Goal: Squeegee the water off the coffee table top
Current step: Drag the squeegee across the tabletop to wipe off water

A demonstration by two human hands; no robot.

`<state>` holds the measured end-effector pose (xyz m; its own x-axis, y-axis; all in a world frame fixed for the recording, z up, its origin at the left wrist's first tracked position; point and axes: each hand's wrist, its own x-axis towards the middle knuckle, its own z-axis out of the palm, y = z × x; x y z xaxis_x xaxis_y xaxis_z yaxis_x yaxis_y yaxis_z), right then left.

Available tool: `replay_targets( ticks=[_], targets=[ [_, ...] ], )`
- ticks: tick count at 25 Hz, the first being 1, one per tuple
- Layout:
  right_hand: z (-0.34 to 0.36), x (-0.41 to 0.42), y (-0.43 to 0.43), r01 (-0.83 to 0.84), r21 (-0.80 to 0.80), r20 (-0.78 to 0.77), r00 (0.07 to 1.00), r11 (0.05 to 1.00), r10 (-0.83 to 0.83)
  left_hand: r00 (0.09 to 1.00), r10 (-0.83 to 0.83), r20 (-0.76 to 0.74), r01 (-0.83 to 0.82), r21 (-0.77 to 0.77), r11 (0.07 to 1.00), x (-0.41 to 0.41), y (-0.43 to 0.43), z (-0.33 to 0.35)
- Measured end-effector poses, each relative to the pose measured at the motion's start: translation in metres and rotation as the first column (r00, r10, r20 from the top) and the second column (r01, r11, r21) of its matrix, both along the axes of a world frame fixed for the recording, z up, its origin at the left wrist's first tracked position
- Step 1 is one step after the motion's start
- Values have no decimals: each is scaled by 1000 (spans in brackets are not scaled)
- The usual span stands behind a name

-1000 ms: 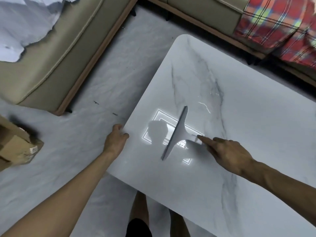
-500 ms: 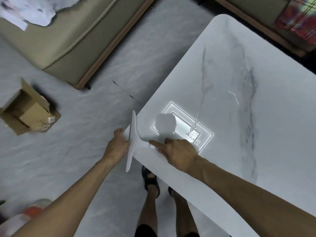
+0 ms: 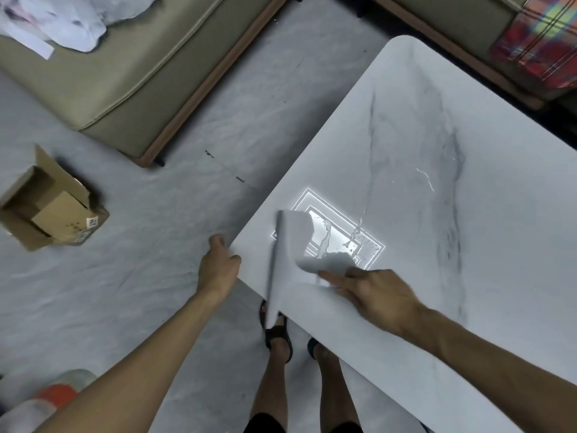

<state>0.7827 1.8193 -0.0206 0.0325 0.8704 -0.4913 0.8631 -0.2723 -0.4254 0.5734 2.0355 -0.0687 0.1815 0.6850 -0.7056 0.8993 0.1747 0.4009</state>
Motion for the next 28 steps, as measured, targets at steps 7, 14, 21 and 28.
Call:
replay_targets(
  ticks=[7, 14, 21, 28],
  targets=[
    [-29, -48, 37, -211, -45, 65, 975, 976, 214, 983, -183, -14, 184, 76, 980, -15, -23, -12],
    [5, 67, -101, 99, -142, 162, 984, 985, -76, 888, -458, 49, 458, 18, 889, 19, -59, -19],
    [38, 104, -167, 162, -197, 289, 952, 967, -101, 800, -587, -120, 559, -205, 804, 56, -77, -28],
    [-11, 4, -54, -151, -28, 13, 988, 988, 151, 892, -414, -183, 434, 90, 896, 51, -74, -13]
  ],
)
